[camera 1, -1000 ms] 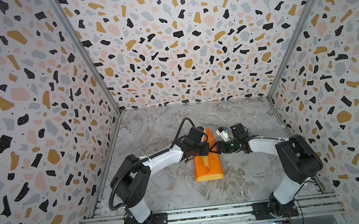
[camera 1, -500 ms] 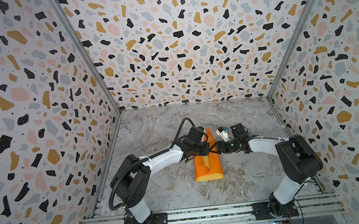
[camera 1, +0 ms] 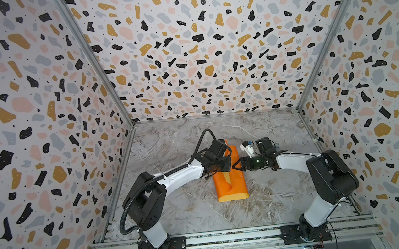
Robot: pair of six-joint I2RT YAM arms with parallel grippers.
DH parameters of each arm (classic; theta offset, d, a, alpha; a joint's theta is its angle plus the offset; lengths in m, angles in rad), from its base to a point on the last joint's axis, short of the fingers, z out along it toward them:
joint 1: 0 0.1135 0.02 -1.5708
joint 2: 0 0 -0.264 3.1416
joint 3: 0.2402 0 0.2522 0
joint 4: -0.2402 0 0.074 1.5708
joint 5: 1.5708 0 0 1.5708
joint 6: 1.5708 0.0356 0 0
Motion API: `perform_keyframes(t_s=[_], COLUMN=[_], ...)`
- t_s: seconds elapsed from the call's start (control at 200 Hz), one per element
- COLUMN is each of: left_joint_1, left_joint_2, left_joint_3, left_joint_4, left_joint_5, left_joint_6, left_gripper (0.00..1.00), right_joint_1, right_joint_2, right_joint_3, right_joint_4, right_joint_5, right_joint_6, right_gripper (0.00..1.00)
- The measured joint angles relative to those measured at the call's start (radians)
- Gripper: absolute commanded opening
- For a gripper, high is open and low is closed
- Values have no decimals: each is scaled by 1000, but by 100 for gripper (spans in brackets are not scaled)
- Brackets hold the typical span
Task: Wrap a gift box in wrapping paper
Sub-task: Second fold the wrapping paper around the gift box.
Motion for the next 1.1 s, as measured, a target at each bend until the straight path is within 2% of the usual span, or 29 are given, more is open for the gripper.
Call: perform_keyframes(t_s=[0.471, 1.101], left_joint_1=[-2, 0], left_joint_2=[34, 23], left_joint_3=[0, -87], left_joint_4=[31, 165], left_joint_5=[91, 98], left_joint_6=[6, -63], left_gripper=[0, 0], right_joint_1=[0, 6], right_joint_2=[0, 0], right_joint_3=[0, 0], right_joint_4=[0, 2], right_joint_5=[0, 6], right_joint_6=[0, 3], right_gripper=[80, 81])
